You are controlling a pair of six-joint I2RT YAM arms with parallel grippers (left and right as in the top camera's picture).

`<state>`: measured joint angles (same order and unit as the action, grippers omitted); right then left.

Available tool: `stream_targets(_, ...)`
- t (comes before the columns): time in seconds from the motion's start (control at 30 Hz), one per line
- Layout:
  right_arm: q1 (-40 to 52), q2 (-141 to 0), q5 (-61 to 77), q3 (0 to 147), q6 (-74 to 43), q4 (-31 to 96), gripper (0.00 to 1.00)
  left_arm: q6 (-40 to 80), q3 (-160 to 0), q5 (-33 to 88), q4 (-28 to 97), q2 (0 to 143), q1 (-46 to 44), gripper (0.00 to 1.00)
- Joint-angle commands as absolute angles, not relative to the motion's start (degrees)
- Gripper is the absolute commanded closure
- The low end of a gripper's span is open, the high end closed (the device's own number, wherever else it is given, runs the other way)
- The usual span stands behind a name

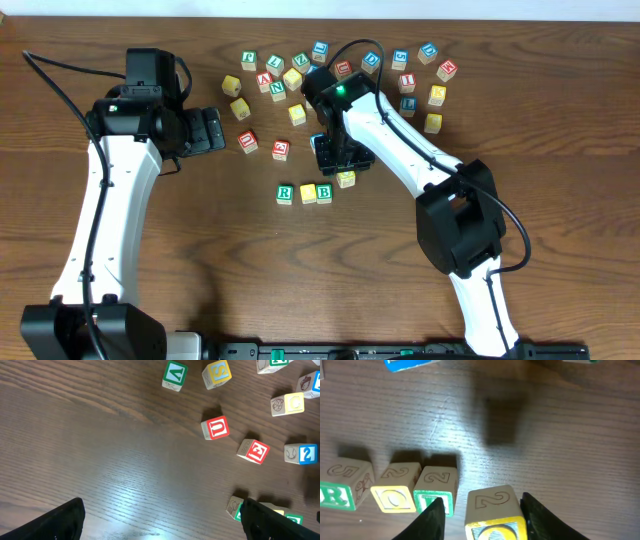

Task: Spell out ROBOT
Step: 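Carry the yellow O block down and place it right of B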

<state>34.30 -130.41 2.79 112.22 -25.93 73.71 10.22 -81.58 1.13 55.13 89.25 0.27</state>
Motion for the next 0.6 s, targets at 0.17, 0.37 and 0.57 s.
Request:
stream_targets(0.17, 34.22, -129.71, 0.16, 103.33, -27.22, 67.68, 0.82, 9.45, -82.63, 0.6, 55.24, 88.95, 0.36, 0.03)
stream_targets(0.37, 34.17, -129.71, 0.16, 103.33, -27.18, 67.99, 0.56, 9.45, -82.63, 0.58, 55.24, 88.95, 0.36, 0.02)
stream_targets(0.57, 34.17, -129.69, 0.6, 103.33, -26.7, 68.6, 0.52, 9.45, -82.63, 0.58, 55.24, 88.95, 0.36, 0.02)
